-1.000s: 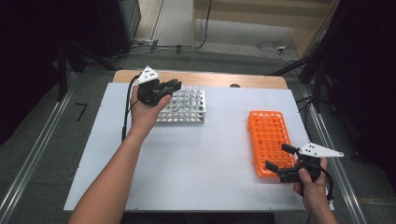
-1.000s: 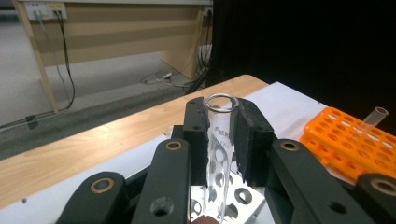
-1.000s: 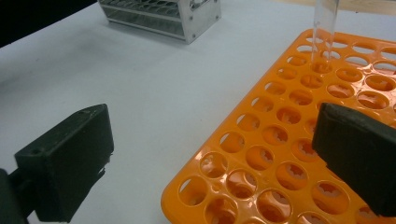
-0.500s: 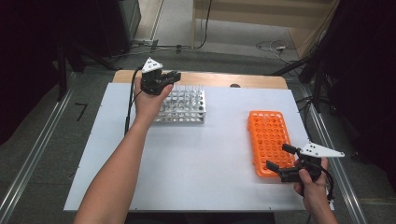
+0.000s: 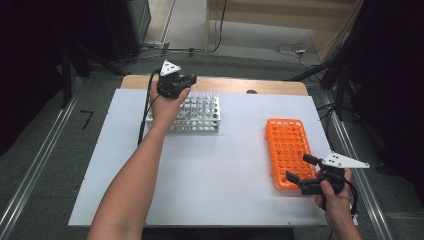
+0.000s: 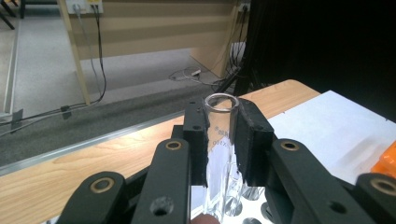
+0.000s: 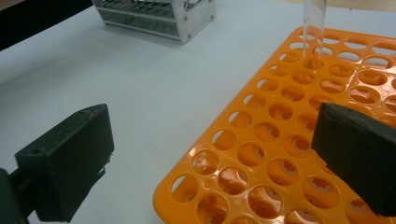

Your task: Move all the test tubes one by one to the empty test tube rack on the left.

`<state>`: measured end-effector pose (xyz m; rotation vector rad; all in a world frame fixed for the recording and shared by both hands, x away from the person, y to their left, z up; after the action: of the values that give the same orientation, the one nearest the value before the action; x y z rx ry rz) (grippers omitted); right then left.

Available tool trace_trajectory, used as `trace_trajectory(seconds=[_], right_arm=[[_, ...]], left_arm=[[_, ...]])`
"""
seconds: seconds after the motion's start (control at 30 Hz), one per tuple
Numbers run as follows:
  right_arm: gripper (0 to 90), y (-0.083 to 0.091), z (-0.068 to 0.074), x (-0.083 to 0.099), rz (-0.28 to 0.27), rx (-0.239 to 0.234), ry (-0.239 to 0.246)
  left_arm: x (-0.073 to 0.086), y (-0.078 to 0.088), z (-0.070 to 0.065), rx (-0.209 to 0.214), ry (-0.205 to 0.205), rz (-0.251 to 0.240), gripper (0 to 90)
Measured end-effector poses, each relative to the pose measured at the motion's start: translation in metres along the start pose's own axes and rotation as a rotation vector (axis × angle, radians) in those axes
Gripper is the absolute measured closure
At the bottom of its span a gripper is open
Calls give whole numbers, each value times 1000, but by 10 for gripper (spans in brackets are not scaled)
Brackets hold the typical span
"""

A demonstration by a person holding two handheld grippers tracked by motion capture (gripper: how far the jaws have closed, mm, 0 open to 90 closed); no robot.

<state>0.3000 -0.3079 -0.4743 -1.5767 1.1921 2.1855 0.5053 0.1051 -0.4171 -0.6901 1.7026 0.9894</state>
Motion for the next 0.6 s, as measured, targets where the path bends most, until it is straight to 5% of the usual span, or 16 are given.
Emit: trace_trajectory(seconds=[0.6], right_arm=[[0,-2,0,1,12,12,2]], left_arm=[[18,-14,3,-25,-2,54,760]])
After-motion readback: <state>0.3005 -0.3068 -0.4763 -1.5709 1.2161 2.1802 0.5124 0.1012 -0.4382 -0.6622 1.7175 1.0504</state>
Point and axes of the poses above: each handheld gripper's, and its own axes: y roughly backward along the jaws, x roughly out of its underside, z roughly to its left, the point moved 5 cm from there along -y, roughly forward along the jaws, and after that the axes turned 3 degrees about y, right-handed, at the moved point
